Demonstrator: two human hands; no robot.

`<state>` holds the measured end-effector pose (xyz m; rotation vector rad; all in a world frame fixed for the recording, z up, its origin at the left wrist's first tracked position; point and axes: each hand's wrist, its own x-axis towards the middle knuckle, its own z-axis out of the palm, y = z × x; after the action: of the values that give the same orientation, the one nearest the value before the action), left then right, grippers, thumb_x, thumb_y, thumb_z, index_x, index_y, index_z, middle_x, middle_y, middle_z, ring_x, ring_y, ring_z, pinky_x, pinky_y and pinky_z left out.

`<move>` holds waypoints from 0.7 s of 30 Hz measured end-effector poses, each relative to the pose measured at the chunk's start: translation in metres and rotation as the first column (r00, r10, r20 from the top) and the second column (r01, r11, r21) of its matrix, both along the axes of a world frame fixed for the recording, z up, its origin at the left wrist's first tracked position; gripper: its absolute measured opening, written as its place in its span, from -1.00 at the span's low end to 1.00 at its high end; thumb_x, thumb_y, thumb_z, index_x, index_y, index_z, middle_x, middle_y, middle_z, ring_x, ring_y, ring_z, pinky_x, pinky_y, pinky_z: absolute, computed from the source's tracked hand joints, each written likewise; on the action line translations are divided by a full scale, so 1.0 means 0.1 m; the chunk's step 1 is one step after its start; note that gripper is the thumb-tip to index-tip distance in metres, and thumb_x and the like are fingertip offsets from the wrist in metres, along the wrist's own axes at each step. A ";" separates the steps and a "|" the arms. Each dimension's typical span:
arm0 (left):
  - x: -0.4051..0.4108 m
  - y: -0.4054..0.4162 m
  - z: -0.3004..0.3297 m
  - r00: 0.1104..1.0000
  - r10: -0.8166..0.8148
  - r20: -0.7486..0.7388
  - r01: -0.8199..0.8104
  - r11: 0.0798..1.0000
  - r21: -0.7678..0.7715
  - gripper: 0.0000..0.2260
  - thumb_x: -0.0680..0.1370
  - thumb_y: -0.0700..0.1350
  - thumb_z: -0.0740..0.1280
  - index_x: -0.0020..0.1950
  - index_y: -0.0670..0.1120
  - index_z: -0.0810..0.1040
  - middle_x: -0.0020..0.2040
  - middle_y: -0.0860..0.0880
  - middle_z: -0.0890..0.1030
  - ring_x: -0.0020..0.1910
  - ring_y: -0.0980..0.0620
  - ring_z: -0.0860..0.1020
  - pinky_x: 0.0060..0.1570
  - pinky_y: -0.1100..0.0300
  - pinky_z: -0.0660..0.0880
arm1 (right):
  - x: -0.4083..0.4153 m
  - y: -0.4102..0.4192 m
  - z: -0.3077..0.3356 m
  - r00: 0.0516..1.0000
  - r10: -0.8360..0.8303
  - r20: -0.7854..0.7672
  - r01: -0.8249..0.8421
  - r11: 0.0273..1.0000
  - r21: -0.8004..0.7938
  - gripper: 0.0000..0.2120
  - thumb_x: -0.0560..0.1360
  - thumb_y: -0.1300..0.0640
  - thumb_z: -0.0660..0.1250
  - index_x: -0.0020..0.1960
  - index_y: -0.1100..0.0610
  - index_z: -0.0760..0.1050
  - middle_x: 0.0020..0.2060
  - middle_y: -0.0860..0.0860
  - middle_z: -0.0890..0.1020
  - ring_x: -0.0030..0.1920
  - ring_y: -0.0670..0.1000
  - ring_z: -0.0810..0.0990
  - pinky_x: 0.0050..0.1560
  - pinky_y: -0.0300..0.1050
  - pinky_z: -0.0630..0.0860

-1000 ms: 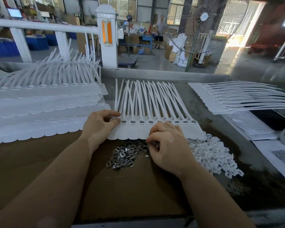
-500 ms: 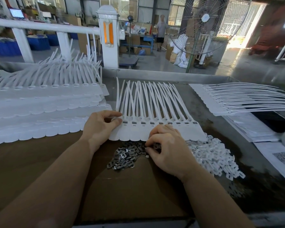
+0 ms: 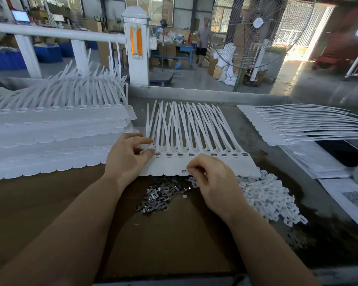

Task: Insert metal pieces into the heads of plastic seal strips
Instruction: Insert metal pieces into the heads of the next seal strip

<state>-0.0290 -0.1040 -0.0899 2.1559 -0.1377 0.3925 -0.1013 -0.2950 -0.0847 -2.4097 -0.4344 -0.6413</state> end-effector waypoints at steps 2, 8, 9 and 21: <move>-0.01 -0.02 0.01 0.999 0.012 0.039 -0.013 1.000 0.023 -0.84 0.46 -0.10 0.45 -0.02 0.13 0.57 0.12 0.15 0.41 -0.21 0.29 0.48 -0.22 0.60 0.30 | 0.01 -0.01 0.00 1.000 -0.018 0.016 0.017 0.999 0.041 -0.92 0.52 0.26 0.29 -0.10 0.20 0.55 -0.22 0.00 0.61 -0.16 -0.04 0.52 -0.09 -0.18 0.46; -0.04 -0.05 0.02 0.994 0.039 0.102 -0.049 0.994 0.093 -0.88 0.46 -0.08 0.44 -0.03 0.09 0.60 0.10 0.22 0.43 -0.26 0.32 0.48 -0.25 0.57 0.30 | 0.01 -0.02 -0.01 0.995 -0.060 0.074 0.050 0.989 0.140 -0.90 0.50 0.33 0.30 -0.03 0.27 0.58 -0.14 0.10 0.65 -0.08 0.06 0.59 -0.03 0.01 0.54; -0.05 -0.06 0.02 0.992 0.037 0.119 -0.050 0.993 0.105 -0.87 0.46 -0.08 0.44 -0.01 0.06 0.62 0.09 0.22 0.45 -0.26 0.31 0.49 -0.23 0.55 0.31 | 0.02 -0.02 -0.01 0.995 -0.061 0.076 0.050 0.989 0.141 -0.89 0.50 0.34 0.30 -0.02 0.27 0.59 -0.12 0.10 0.65 -0.06 0.06 0.59 -0.01 0.00 0.54; -0.15 -0.18 0.13 0.913 -0.183 0.365 0.108 0.971 0.215 -0.95 0.42 -0.15 0.48 -0.16 -0.02 0.69 -0.24 0.16 0.56 -0.13 0.06 0.47 -0.02 0.23 0.33 | 0.05 0.00 -0.02 0.994 -0.029 0.106 0.011 0.985 0.170 -0.93 0.45 0.32 0.37 -0.09 0.22 0.59 -0.20 0.02 0.64 -0.17 -0.01 0.57 -0.10 -0.05 0.54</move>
<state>-0.0441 -0.1221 -0.0768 2.2139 -0.5766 0.7370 -0.0964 -0.2952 -0.0864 -2.2281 -0.3842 -0.7884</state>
